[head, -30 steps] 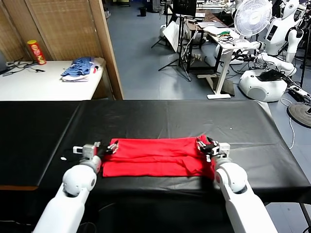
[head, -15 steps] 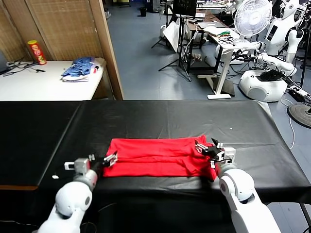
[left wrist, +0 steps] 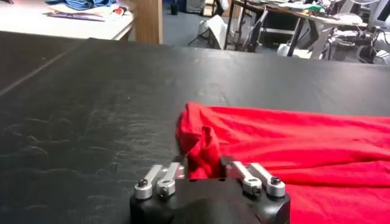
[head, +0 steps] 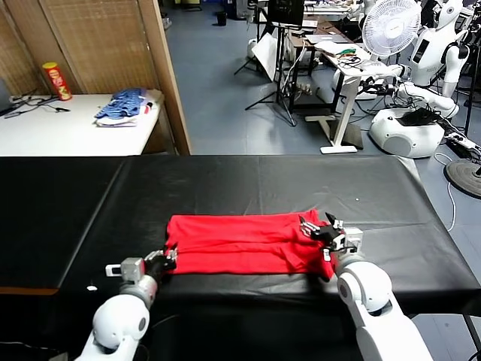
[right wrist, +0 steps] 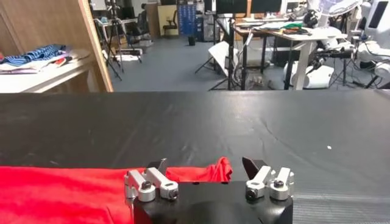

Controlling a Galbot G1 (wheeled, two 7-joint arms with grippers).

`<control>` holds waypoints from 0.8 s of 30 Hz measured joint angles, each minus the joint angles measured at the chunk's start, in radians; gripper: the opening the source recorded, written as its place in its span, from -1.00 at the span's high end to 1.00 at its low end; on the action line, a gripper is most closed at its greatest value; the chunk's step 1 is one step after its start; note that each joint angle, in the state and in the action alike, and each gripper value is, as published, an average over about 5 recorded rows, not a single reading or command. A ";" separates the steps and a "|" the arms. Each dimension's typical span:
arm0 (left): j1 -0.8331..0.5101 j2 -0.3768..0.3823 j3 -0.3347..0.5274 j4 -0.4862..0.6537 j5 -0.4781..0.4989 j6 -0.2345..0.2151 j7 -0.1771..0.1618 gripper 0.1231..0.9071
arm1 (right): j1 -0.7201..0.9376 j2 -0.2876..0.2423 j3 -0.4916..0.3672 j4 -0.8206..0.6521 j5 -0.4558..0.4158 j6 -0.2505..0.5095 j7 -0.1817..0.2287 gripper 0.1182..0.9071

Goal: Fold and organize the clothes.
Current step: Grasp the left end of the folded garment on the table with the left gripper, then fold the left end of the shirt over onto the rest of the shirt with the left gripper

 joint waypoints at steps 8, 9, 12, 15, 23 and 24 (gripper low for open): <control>0.024 0.104 -0.045 0.003 0.202 -0.059 0.040 0.92 | -0.027 0.003 0.021 0.040 -0.020 -0.010 0.002 -0.72; 0.029 0.130 -0.059 0.007 0.221 -0.063 0.042 0.92 | -0.031 0.004 0.022 0.046 -0.022 -0.010 0.002 -0.72; 0.041 0.212 -0.103 0.023 0.275 -0.083 0.048 0.92 | -0.041 0.006 0.023 0.062 -0.026 -0.010 0.001 -0.72; 0.041 0.284 -0.135 0.031 0.305 -0.090 0.044 0.92 | -0.051 0.011 0.023 0.072 -0.034 -0.010 0.001 -0.72; 0.010 0.296 -0.079 -0.051 0.204 -0.028 0.022 0.92 | -0.082 0.022 0.035 0.089 -0.063 -0.012 0.003 -0.72; 0.003 0.284 -0.057 -0.068 0.180 -0.019 0.016 0.92 | -0.086 0.023 0.038 0.090 -0.065 -0.012 0.004 -0.72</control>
